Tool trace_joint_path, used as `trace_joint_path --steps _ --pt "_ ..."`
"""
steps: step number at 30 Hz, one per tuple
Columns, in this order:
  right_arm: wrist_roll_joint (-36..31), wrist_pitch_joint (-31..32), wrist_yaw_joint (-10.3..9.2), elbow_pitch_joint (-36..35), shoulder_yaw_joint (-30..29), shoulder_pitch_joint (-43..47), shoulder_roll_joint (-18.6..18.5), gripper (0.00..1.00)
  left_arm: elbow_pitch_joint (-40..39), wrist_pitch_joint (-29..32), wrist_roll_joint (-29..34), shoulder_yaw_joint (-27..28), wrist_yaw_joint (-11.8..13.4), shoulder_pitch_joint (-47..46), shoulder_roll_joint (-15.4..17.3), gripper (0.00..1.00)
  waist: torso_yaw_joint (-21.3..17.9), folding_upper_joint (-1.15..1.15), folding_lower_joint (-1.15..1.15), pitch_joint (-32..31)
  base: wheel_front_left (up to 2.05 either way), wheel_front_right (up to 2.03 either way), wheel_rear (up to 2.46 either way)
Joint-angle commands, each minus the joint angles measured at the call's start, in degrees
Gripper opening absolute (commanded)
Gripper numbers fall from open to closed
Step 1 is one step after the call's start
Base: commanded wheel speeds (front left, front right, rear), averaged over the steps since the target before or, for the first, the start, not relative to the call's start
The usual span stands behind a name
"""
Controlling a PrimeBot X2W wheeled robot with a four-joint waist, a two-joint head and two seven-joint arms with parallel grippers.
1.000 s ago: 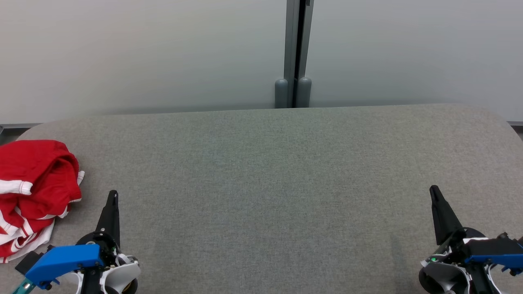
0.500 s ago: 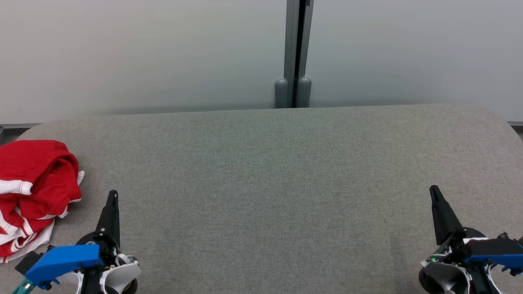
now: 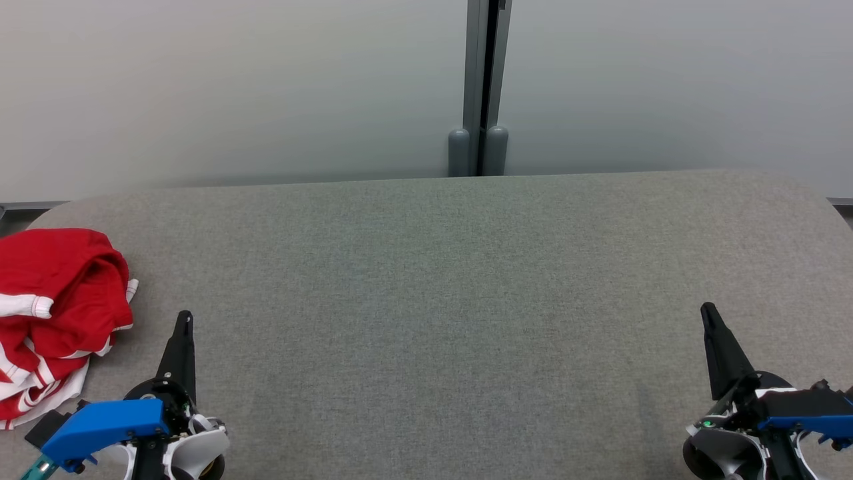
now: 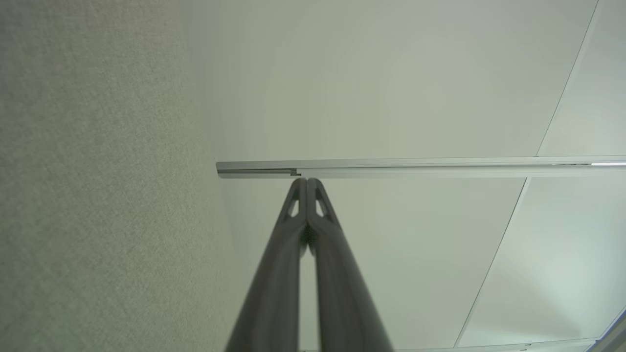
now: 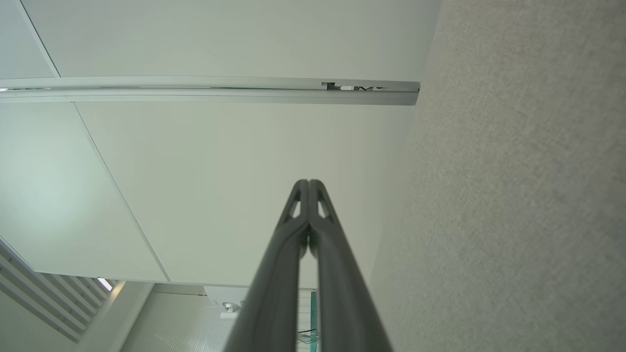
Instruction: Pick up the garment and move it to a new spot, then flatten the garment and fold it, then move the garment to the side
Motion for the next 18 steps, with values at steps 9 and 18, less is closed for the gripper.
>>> trace_joint_path --steps 9,18 --pt "0.17 0.28 0.02 -0.19 -0.1 0.73 -0.36 0.0 -0.31 0.18 -0.15 0.04 -0.23 -0.5 -0.04 0.0 0.0 0.0 0.0 0.0 0.0 0.0 0.0" --pt "0.17 0.28 0.02 -0.19 -0.1 0.74 -0.36 0.0 -0.31 0.18 -0.15 0.04 -0.23 -0.5 -0.04 0.0 0.0 0.0 0.0 0.0 0.0 0.0 0.0"
